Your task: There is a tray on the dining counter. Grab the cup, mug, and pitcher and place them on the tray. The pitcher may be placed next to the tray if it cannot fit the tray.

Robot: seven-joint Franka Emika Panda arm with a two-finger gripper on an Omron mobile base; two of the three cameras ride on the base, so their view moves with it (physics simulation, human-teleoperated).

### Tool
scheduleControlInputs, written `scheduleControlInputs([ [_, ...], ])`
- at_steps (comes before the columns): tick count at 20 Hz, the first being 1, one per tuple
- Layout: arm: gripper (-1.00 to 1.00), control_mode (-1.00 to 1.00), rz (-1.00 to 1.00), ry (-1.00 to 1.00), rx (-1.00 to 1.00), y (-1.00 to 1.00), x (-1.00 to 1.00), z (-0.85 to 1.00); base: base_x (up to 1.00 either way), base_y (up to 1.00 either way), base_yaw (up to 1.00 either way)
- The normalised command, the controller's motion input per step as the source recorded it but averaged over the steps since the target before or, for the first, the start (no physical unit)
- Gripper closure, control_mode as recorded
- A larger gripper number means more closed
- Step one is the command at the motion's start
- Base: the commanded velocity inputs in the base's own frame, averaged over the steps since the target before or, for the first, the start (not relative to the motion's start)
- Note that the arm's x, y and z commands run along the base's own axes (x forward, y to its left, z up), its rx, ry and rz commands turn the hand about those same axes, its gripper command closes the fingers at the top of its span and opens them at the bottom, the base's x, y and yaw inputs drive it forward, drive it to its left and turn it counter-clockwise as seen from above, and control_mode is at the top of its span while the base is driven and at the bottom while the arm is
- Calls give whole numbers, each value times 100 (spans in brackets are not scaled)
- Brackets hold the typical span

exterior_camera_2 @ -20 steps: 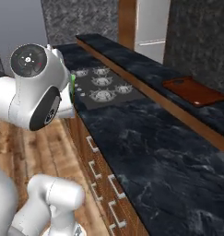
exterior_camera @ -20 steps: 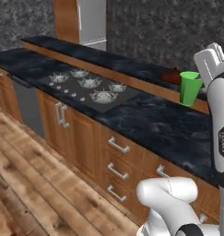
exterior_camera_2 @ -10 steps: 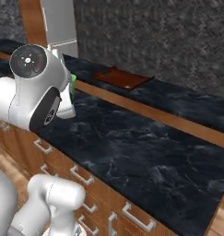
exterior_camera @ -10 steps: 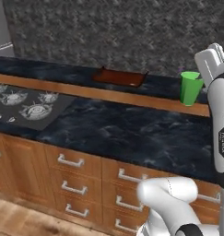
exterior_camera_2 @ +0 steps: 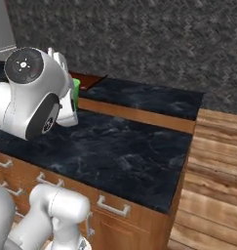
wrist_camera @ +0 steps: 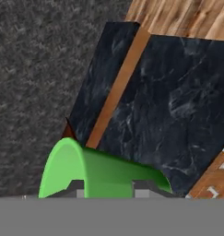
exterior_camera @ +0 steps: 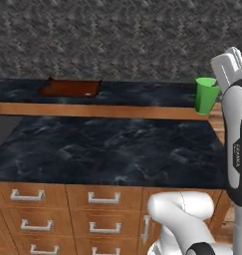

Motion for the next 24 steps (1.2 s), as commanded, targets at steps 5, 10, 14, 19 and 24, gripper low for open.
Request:
scheduleControlInputs([
  [5, 100, 100, 0, 0, 0, 0, 0, 0, -31, -100, -10],
  [10, 100, 100, 0, 0, 0, 0, 0, 0, -16, -100, -21],
  [14, 100, 100, 0, 0, 0, 0, 0, 0, 0, -98, -38],
  [19, 100, 100, 0, 0, 0, 0, 0, 0, 6, -90, -31],
  [24, 100, 100, 0, 0, 0, 0, 0, 0, 73, -44, -4],
])
